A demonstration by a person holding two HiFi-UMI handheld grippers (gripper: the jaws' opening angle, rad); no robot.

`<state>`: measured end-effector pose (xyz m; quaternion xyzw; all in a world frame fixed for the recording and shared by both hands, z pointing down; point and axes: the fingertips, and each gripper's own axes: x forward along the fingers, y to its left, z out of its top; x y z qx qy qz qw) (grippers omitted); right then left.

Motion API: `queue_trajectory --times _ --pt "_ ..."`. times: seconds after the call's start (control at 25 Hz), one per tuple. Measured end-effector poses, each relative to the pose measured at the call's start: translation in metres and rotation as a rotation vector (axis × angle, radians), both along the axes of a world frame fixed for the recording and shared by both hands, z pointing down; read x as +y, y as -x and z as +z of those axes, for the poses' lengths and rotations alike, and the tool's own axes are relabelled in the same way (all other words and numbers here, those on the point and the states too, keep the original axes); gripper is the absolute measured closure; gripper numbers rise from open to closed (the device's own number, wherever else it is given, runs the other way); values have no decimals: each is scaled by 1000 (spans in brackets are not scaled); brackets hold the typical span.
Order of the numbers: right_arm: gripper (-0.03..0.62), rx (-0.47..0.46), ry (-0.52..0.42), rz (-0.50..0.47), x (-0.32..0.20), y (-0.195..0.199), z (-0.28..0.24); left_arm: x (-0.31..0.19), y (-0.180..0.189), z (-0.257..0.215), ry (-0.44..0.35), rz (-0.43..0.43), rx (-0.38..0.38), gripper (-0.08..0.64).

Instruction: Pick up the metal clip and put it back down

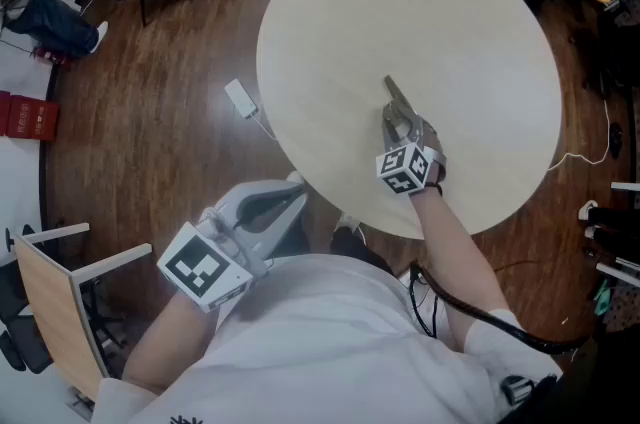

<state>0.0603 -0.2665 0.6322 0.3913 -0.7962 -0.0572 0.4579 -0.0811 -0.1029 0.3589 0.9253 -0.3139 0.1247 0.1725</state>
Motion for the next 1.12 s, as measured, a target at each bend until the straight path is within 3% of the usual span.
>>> queue_trajectory --times 0.12,0.2,0.24,0.4,0.48,0.8,1.12 --pt "456 50 2 45 -14 -8 14 -17 12 2 3 16 -3 560" --pt "479 59 5 79 -19 -14 16 -28 19 2 1 21 1 560" --pt "521 65 5 91 -20 -16 16 -34 22 2 -2 25 3 560" --pt "541 74 -4 133 -26 -22 7 -54 30 -3 -25 66 10 560" --pt "588 48 -6 155 -29 -24 -4 -63 34 -5 -37 89 21 560" --pt "589 -90 -4 248 -26 -31 -70 -94 37 -12 -95 170 75 560" --pt "589 -220 10 279 16 -20 -166 -108 31 -14 -127 261 118 560"
